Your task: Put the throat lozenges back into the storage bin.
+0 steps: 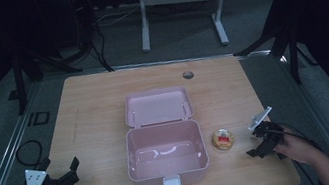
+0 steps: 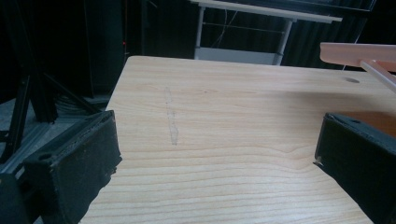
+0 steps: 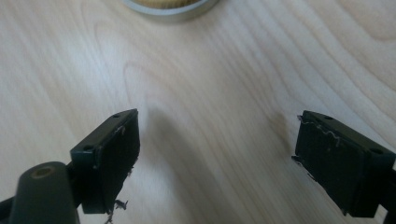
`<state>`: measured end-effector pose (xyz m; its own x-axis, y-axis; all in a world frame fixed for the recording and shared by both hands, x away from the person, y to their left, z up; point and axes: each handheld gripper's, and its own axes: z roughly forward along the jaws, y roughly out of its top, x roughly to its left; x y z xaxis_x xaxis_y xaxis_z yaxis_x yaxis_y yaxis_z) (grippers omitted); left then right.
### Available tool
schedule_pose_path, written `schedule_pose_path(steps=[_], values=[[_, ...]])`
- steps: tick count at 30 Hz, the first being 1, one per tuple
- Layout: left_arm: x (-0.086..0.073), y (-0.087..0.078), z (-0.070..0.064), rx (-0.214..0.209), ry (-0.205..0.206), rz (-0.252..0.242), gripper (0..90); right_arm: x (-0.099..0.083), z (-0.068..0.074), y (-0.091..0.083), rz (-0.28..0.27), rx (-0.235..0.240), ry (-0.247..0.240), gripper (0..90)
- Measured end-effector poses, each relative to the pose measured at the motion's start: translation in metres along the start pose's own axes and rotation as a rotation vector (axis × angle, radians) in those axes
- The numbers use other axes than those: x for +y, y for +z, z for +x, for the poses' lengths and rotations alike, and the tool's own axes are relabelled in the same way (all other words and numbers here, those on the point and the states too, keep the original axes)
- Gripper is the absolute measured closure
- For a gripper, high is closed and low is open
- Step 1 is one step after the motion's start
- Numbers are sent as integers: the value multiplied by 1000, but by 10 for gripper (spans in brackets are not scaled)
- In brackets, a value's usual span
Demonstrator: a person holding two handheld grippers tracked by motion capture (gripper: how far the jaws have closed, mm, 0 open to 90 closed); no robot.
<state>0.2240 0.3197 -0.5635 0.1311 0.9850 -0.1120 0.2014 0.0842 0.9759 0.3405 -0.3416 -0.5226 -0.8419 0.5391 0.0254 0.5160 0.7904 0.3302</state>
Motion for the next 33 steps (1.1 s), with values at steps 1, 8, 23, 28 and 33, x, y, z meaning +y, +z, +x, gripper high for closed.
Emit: schedule_pose_path(steps=[1,8,23,28,33], values=[[0,0,0,0,-1,0,3,2,1,-2,29,2,-14,138],[0,0,0,-2,-2,0,3,19,5,-10,242,41,-92,140],[0,0,0,-16,-3,2,3,51,18,-9,448,44,-269,147],[0,0,0,-22,-3,3,3,62,18,-4,454,42,-277,163],[0,0,0,-26,2,6,3,73,16,1,439,43,-278,180]])
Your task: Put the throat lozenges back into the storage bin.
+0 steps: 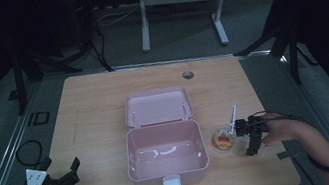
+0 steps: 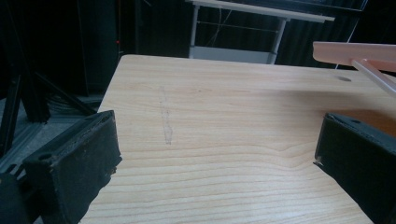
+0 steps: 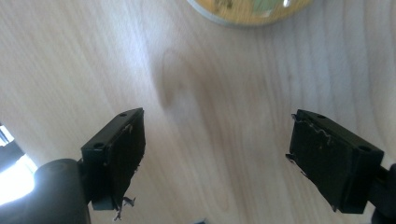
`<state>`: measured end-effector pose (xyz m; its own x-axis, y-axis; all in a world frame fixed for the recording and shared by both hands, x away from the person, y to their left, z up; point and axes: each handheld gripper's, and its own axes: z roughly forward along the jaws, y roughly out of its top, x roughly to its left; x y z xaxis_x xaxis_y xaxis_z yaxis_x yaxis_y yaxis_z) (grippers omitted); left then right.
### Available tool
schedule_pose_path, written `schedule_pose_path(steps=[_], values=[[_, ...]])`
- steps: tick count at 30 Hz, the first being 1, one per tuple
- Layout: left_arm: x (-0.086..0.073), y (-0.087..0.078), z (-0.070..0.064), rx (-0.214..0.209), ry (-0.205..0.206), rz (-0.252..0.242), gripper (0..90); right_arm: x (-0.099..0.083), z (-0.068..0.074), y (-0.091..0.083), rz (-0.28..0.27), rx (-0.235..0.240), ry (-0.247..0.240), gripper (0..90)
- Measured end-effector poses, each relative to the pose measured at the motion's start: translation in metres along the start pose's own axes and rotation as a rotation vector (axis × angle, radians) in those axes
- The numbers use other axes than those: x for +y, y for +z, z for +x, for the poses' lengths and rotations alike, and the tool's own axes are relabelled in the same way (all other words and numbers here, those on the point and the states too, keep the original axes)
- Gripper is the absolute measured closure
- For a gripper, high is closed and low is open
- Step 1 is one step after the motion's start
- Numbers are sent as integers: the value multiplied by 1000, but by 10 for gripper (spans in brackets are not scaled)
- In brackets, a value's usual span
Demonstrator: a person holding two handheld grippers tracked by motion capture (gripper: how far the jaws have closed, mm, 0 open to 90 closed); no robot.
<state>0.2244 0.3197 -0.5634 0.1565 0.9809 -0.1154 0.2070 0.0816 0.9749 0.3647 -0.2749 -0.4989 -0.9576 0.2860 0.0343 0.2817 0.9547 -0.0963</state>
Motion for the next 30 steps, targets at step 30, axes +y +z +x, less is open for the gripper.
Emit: schedule_pose_path(steps=[30], values=[[0,0,1,-20,-4,1,3,79,-7,7,-4,-31,-116,178]])
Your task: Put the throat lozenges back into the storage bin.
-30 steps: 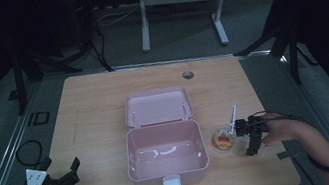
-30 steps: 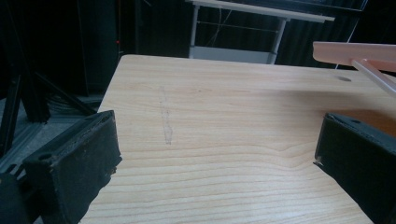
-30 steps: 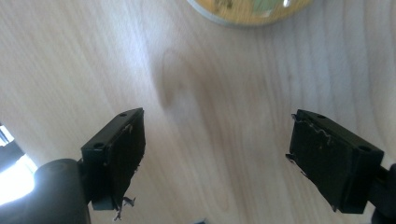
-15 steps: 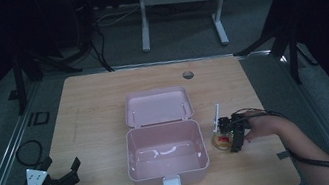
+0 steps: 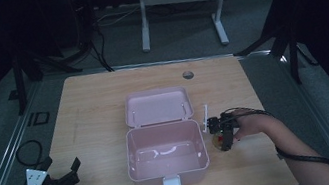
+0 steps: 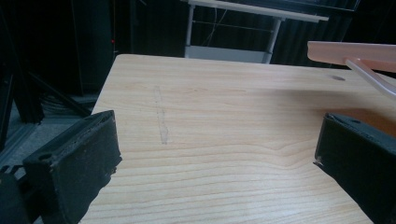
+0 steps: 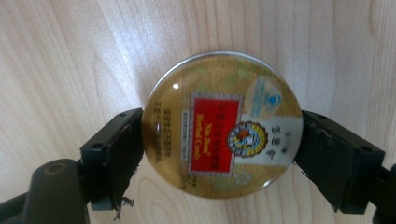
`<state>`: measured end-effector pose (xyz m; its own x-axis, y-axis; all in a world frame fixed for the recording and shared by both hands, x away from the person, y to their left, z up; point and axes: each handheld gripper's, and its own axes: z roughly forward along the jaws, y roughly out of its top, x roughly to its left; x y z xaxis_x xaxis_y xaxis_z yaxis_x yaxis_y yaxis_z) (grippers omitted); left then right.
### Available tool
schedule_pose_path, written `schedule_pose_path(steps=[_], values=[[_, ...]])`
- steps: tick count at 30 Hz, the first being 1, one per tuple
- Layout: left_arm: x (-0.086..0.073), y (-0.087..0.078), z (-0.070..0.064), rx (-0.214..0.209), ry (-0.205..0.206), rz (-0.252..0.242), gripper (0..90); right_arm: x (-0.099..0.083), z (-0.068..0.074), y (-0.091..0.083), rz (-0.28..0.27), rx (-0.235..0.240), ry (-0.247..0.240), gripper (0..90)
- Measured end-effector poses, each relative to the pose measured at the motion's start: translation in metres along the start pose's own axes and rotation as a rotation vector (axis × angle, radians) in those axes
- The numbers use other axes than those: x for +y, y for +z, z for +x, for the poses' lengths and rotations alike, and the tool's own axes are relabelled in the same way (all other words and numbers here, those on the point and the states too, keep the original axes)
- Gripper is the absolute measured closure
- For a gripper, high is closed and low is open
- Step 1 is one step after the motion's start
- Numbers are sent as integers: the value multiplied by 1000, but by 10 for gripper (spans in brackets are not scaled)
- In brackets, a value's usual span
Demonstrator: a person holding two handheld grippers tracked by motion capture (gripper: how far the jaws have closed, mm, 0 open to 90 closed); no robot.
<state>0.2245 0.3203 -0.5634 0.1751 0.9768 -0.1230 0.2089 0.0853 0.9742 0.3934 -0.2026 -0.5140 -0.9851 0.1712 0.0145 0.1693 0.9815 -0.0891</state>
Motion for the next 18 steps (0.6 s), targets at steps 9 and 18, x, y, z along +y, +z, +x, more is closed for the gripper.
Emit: schedule_pose_path(steps=[9,18], values=[[0,0,0,-2,-1,0,3,5,1,2,26,13,-17,197],[0,0,0,0,1,1,3,0,6,-12,35,30,-28,198]])
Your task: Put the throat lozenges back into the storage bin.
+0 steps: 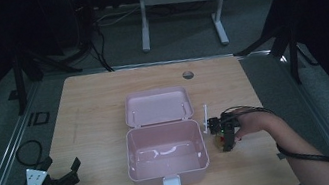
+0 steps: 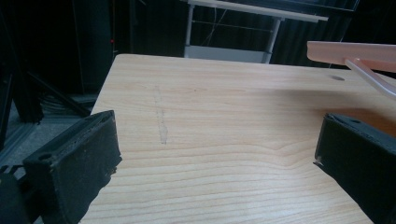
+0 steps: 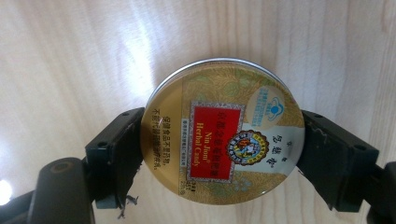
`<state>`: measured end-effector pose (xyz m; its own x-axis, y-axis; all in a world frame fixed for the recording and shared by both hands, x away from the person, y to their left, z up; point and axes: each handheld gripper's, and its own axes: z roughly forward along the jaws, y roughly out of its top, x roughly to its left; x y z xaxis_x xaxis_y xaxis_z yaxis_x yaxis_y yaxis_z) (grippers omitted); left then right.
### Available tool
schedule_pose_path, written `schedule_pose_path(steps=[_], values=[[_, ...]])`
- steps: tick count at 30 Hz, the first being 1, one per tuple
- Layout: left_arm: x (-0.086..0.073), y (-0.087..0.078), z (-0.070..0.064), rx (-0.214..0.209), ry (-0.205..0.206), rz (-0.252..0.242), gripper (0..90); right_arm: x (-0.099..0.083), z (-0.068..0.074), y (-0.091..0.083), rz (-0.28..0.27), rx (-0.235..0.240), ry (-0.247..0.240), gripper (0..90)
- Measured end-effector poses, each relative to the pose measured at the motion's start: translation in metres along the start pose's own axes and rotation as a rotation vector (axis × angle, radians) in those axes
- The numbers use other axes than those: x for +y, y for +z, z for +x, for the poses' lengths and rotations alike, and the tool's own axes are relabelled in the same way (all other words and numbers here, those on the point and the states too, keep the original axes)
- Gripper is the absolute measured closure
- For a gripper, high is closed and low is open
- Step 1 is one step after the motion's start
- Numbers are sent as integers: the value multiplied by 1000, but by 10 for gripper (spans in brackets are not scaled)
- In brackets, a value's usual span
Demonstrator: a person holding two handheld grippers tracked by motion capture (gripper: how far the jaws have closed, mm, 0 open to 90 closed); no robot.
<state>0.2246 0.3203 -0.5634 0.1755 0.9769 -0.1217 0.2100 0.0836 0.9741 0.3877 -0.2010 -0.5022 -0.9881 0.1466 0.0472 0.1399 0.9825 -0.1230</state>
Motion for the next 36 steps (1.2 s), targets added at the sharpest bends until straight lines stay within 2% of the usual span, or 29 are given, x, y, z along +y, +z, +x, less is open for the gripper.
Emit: schedule_pose_path(steps=[7,13,27,32,36], values=[[0,0,0,0,2,0,3,-6,10,-17,-4,6,-8,199],[0,0,0,0,2,0,3,-13,19,-32,-1,20,7,199],[0,0,0,5,0,2,3,-26,36,-80,-12,-8,6,199],[0,1,-1,4,4,4,4,-27,39,-98,-10,-12,16,199],[0,0,0,4,0,0,3,-24,42,-106,-8,-20,13,199]])
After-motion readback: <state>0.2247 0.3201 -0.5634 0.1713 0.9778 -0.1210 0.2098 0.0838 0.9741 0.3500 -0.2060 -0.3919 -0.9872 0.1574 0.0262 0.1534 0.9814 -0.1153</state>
